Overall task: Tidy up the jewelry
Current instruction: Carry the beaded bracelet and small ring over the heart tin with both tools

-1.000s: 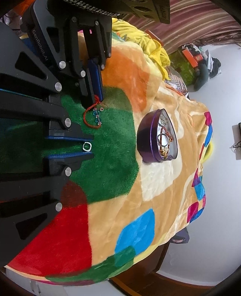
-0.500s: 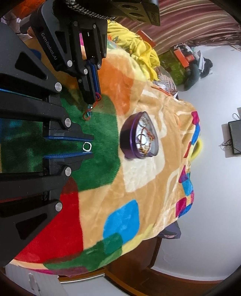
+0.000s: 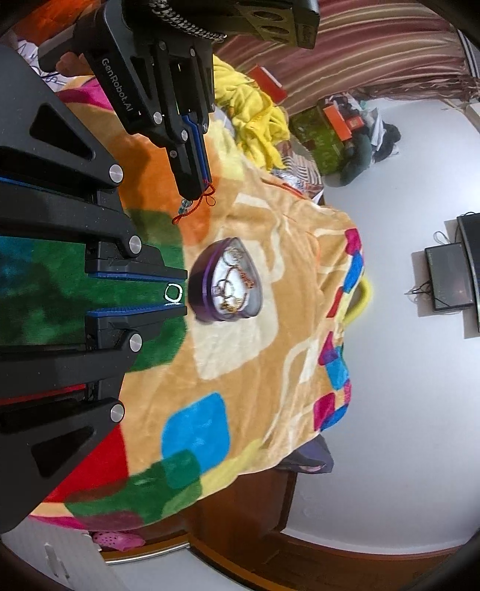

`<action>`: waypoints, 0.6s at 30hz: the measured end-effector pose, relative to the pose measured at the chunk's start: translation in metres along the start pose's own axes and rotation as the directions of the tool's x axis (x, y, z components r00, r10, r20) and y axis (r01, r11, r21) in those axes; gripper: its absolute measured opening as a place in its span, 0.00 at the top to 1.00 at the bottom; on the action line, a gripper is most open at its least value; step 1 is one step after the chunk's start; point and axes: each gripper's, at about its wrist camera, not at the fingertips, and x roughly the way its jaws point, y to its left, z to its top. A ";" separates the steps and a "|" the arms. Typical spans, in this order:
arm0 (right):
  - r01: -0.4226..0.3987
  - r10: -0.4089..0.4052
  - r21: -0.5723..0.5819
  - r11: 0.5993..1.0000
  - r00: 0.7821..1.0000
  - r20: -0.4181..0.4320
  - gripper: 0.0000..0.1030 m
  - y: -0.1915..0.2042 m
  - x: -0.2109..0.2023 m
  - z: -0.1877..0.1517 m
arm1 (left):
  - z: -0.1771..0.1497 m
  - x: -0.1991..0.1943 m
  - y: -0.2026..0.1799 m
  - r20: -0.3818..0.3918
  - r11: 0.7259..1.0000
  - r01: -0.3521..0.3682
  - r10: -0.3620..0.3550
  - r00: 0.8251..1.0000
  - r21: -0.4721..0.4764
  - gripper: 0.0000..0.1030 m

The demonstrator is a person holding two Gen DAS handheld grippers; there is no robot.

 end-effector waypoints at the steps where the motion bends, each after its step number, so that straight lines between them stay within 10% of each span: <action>1: 0.000 0.000 0.000 1.000 1.000 0.009 0.90 0.001 0.000 0.004 | 0.003 -0.001 0.002 0.009 1.000 -0.001 0.001 1.000 -0.002 0.94; 18: -0.026 0.028 -0.018 1.000 0.994 0.104 0.90 0.007 0.004 0.045 | 0.047 -0.007 0.028 0.117 0.999 -0.024 0.027 0.993 -0.026 0.94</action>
